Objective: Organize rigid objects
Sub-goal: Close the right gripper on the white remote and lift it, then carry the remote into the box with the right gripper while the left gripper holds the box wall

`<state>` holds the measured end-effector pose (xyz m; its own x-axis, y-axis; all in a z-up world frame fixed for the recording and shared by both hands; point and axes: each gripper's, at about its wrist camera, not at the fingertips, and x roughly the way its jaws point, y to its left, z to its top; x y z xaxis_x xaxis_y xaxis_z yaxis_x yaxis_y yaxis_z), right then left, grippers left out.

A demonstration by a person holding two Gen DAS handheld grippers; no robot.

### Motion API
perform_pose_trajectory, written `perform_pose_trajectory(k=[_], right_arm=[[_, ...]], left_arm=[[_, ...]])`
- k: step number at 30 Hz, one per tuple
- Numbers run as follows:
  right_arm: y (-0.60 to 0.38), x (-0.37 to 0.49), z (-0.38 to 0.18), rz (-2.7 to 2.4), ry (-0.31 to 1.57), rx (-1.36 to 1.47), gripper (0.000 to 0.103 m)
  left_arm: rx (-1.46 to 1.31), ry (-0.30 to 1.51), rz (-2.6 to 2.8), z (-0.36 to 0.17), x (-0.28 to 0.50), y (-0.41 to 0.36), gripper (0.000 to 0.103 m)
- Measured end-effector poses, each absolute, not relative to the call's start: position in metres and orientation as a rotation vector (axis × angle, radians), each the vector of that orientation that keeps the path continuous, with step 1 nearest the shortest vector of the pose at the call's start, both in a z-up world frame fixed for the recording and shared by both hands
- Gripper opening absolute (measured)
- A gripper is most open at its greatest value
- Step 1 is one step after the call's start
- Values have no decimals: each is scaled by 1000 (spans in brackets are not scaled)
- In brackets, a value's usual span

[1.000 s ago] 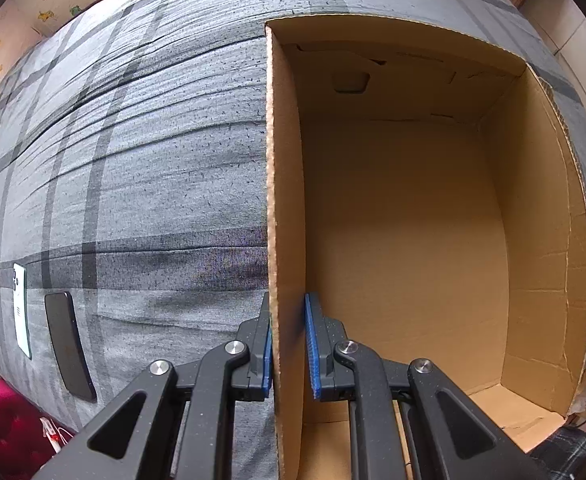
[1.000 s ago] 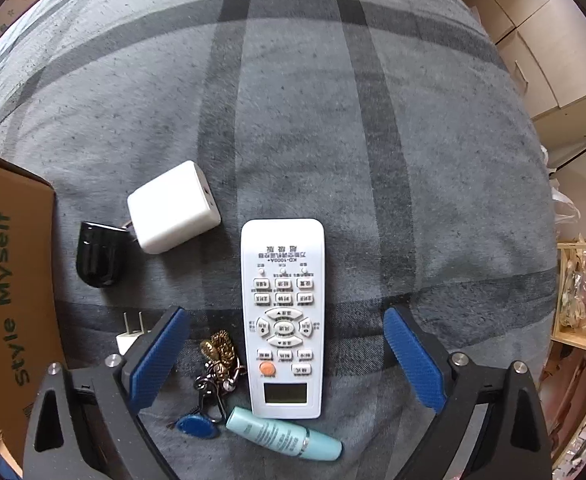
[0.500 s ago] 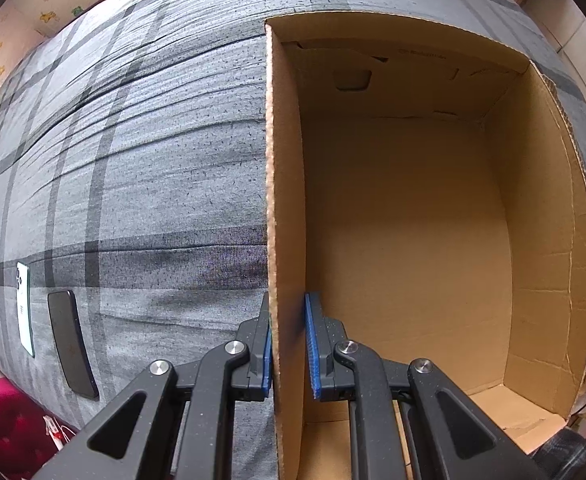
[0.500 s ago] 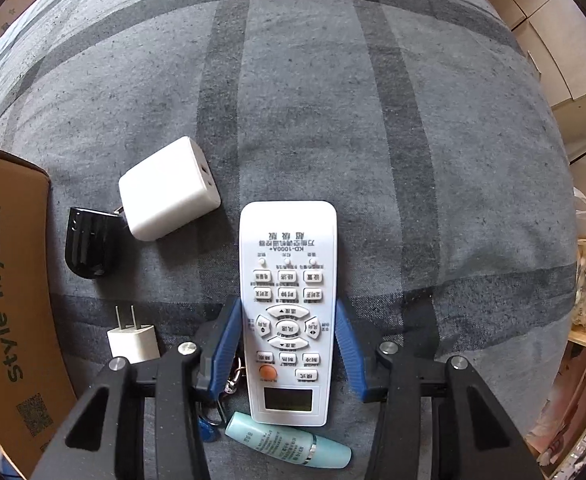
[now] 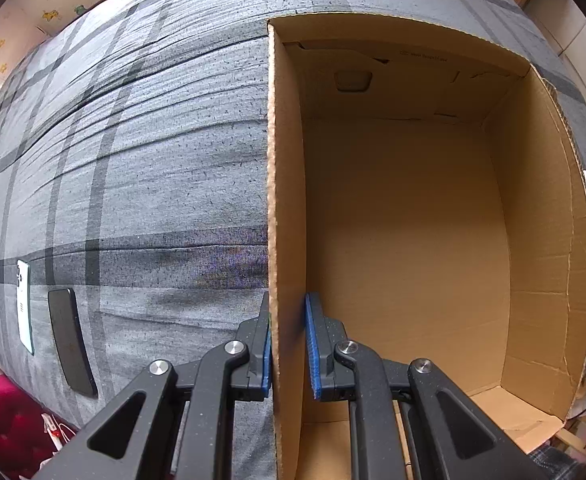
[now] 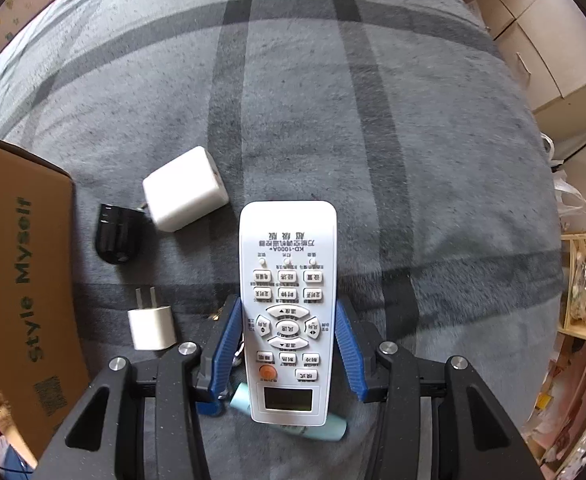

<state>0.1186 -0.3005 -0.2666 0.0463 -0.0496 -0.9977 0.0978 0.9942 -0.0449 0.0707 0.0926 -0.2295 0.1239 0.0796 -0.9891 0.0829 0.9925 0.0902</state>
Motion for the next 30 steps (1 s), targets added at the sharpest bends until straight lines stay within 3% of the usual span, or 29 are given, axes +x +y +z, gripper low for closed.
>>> perform_pose_trajectory(k=[19,30], right_arm=[[-234,101,-168,-66,1420,53,49],[-155,99,-144,69,1406,-12,49]], left_arm=[[164,1449,-8,-229,71,87,14],[164,1442,-18,-229,70,88,14]])
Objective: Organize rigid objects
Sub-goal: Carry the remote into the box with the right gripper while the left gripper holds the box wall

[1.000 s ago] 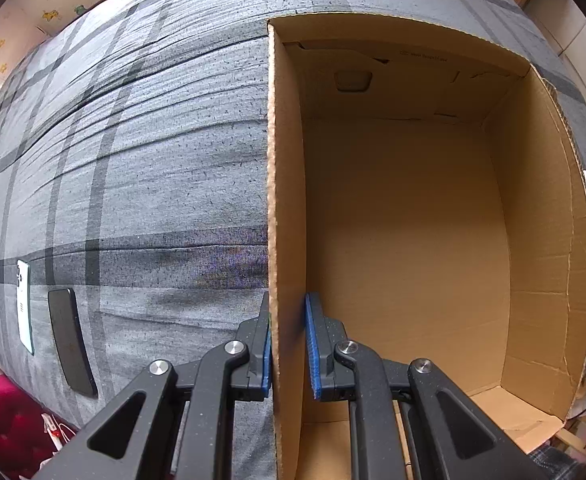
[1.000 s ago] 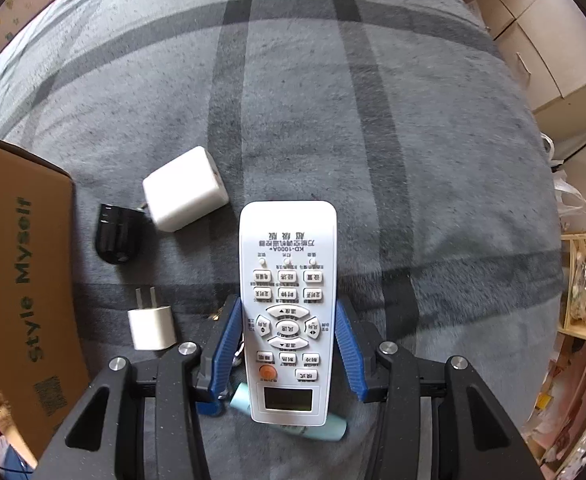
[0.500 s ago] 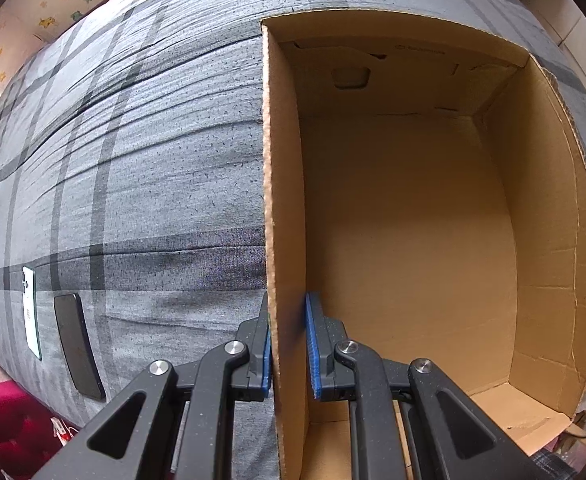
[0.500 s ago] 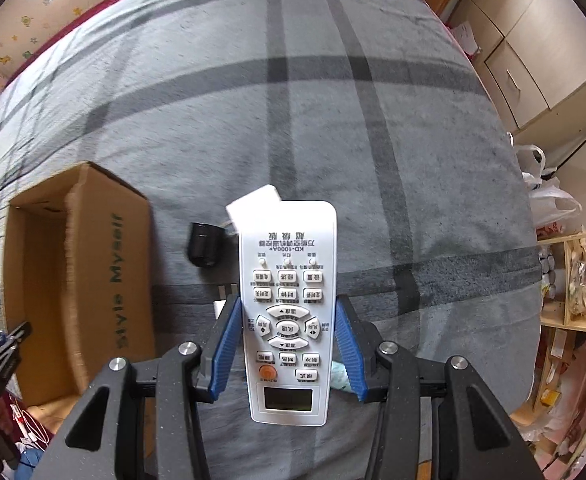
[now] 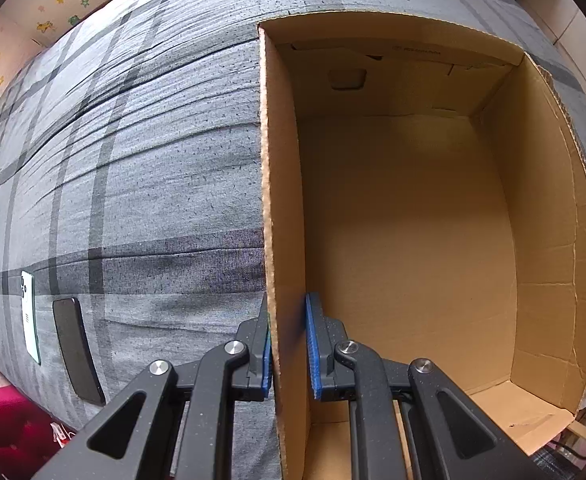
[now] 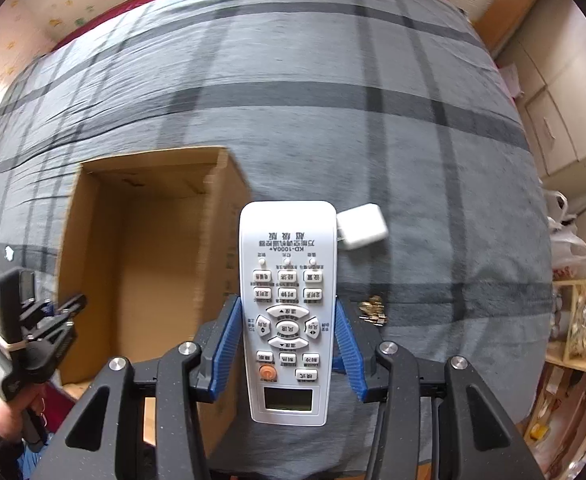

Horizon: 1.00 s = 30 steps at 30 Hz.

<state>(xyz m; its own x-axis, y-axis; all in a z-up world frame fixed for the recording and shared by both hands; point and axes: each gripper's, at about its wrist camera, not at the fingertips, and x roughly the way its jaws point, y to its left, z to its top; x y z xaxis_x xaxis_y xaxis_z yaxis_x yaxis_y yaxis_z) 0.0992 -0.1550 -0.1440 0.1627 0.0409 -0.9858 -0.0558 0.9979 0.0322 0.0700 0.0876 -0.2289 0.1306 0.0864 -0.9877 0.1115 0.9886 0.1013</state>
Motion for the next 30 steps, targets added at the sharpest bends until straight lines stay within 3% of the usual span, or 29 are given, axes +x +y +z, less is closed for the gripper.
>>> perform_pose_trajectory(k=[14,30], right_arm=[[-75,105,-155,207,1430,-57,49],[-21,124,-220,283,1533,-60,50]], left_arm=[[142,1436,-39,-231,69,94,15],[114,1435,-40,-235,68,97,14]])
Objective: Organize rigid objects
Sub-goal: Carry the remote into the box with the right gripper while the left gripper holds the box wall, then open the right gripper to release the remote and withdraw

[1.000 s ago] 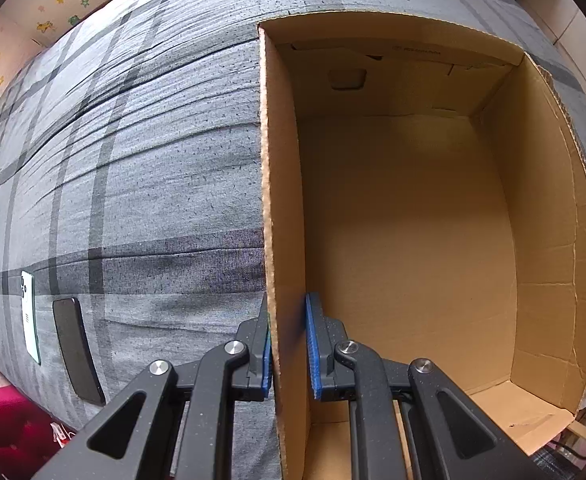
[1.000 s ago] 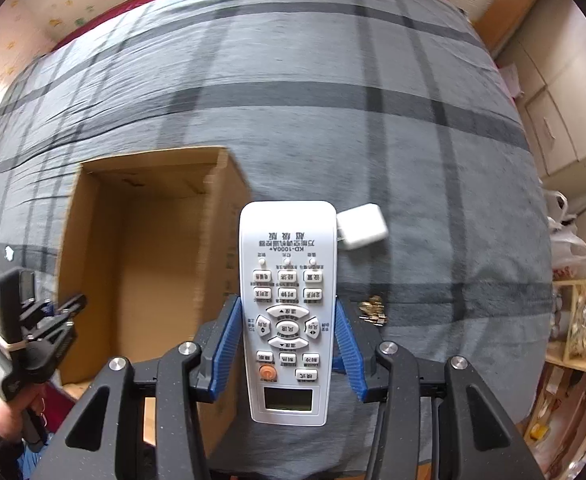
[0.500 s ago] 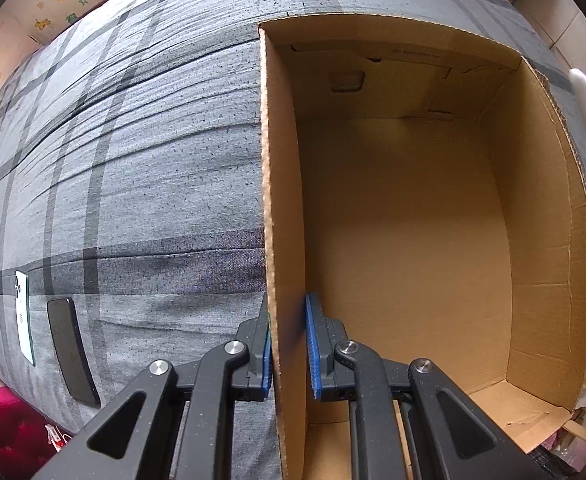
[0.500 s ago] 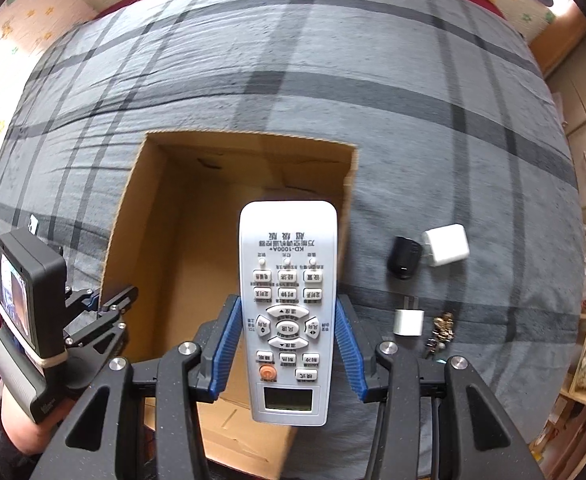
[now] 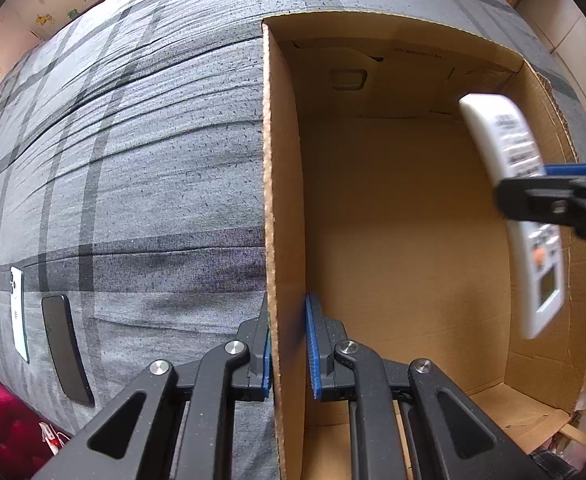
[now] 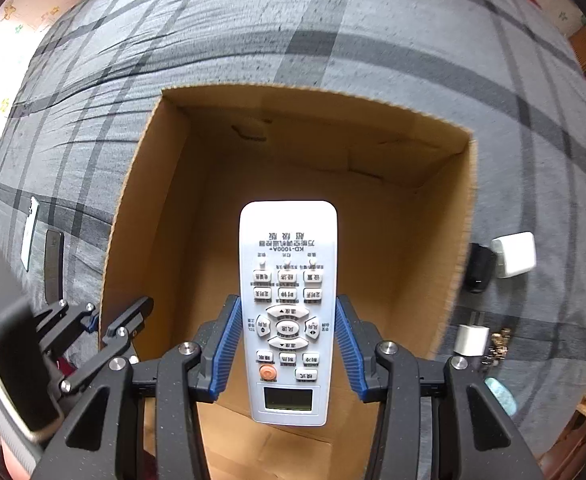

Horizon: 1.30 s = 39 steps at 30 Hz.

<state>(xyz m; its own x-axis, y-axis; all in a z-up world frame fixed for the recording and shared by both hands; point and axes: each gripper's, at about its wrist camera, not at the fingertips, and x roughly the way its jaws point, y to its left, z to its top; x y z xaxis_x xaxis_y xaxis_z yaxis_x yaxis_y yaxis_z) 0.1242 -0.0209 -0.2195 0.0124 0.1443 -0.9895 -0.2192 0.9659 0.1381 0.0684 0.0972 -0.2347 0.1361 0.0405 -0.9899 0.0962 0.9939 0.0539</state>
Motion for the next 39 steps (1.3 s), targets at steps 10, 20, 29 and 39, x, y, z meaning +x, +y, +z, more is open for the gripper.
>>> perform_pose_trajectory(k=[10,20,29,39], right_arm=[[-2,135,-265,281,1591,-63,50],[-4,138,-294,283,1648,-37,50],[-14,140,-285,284,1627,-42,52],[-29,131,-232,301,1524,-53,52]], left_arm=[[88,1445,-42,-238,71,104,14],[85,1445,-40,-238,72,105,14],[91,1444,-35,-239,70,103,13],[102,1442,-36,-239,69,100,14]])
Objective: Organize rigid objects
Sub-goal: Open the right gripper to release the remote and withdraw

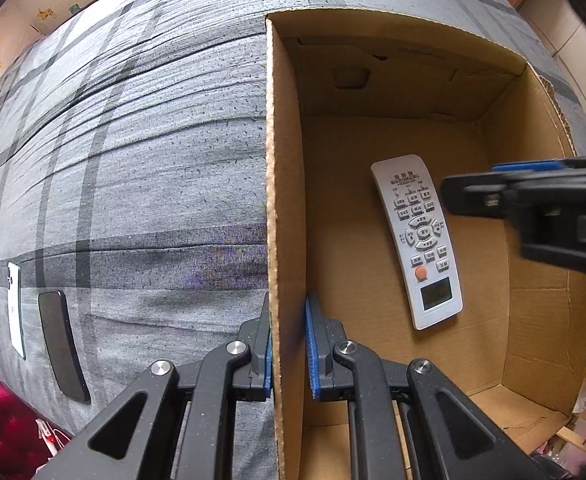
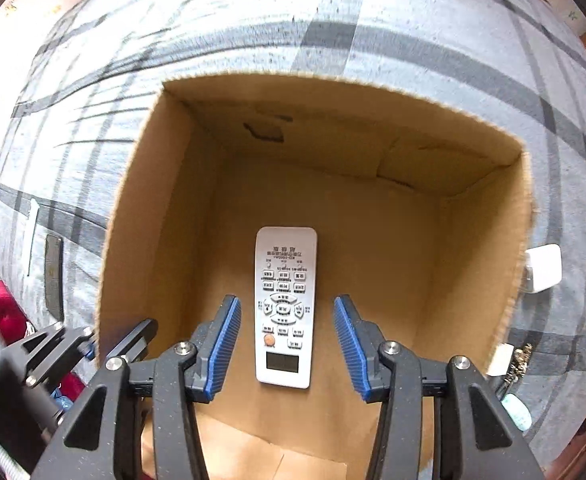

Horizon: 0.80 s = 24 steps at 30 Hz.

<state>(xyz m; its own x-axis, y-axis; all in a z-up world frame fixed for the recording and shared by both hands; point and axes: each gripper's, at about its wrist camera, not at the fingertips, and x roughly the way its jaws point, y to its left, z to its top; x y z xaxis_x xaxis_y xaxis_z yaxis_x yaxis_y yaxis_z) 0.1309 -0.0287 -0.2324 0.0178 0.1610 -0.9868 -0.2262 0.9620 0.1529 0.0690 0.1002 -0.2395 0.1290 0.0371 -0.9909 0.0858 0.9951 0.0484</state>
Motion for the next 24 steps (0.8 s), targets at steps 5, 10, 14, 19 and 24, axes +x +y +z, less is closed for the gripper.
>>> perform_pose_trajectory(k=[5,10,14,19,24], right_arm=[[-42,122,-204,288,1491,-41,52],[-58,115,-176,230,1462,-6,55],[-75,108,-160,167,1444,25,62],[-110,102,-143,76,1411,56,70],[-151,92,-132,-18,1384,113,86]], left_arm=[[91,1444,-35,-239,70,102,13],[107,1439,-37,-239,69,101,13],[110,1441,-34,-239,68,99,13],[125,1440,-37,-239,68,97,13],[125,1446,-34,-239,69,94,14]])
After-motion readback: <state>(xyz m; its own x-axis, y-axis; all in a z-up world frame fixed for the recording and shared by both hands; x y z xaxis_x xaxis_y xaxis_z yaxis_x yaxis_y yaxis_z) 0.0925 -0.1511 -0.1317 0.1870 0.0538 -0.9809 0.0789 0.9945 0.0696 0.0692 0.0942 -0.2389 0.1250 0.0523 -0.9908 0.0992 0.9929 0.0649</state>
